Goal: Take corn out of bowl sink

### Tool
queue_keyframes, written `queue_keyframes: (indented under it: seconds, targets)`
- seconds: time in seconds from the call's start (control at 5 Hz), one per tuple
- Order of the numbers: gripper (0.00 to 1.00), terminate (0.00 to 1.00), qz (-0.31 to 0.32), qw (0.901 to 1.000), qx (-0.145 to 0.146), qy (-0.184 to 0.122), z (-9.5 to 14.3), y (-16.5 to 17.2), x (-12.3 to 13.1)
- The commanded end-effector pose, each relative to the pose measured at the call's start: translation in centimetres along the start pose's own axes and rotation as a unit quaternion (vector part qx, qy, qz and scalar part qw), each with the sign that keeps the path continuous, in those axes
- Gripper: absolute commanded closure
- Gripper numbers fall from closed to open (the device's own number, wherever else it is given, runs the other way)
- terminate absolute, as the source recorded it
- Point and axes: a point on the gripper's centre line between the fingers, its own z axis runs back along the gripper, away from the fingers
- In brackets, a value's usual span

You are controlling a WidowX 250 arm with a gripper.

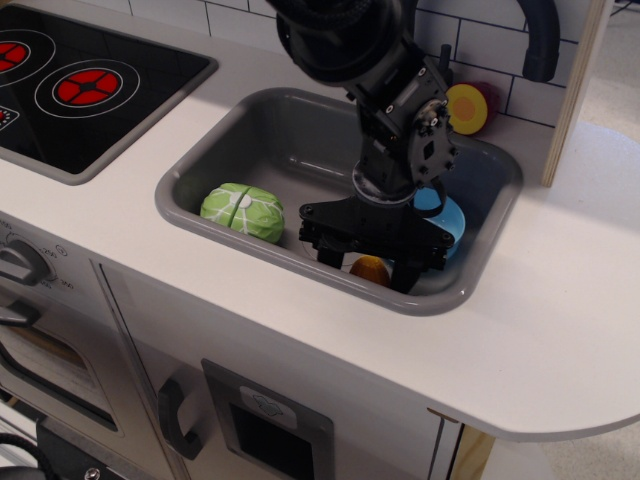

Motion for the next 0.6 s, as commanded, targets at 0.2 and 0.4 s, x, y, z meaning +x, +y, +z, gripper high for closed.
queue_keyframes:
  seconds: [0.2, 0.4]
  targets:
    - [0.00, 0.00, 0.045, 0.9974, -0.040, -0.039, 7.1, 2.8, 4.9]
    - [0.00, 0.00, 0.045, 0.9974, -0.040, -0.039, 7.1, 2.8, 4.9]
